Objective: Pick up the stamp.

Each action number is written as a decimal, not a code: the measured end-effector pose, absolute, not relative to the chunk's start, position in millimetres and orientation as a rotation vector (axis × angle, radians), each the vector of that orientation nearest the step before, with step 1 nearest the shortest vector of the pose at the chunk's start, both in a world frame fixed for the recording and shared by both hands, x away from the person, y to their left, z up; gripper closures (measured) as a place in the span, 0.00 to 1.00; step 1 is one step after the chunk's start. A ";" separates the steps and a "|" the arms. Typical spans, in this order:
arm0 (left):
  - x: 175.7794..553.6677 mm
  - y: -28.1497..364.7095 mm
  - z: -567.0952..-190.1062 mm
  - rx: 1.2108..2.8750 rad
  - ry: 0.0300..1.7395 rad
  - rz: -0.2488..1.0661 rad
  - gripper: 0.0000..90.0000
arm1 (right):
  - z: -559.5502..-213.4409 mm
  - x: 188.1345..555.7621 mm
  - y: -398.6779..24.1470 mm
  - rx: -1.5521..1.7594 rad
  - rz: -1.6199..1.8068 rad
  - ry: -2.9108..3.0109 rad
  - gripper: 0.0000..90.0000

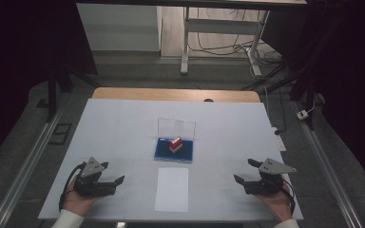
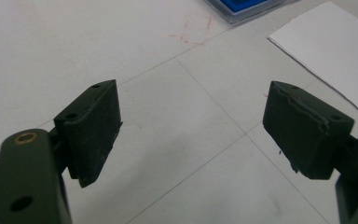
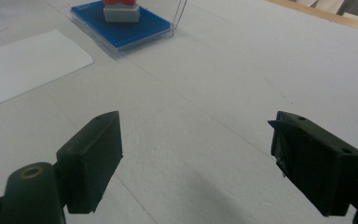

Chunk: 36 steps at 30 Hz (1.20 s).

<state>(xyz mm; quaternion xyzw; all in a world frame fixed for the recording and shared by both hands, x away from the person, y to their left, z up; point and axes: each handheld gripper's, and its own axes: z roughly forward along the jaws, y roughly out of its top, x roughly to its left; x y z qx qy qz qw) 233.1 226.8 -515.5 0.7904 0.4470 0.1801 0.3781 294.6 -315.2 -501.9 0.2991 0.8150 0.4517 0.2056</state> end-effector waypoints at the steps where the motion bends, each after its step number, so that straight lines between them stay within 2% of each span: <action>1: 233.4 227.0 -515.4 2.020 1.145 0.458 0.22 | -501.8 294.9 -315.3 0.834 1.261 2.276 0.19; 17: 234.7 226.0 -512.2 2.013 1.148 0.454 0.21 | -503.8 296.6 -311.9 0.808 1.240 2.299 0.25; 36: 246.2 204.6 -493.9 2.033 1.102 0.453 0.21 | -506.0 294.6 -310.1 0.821 1.250 2.297 0.26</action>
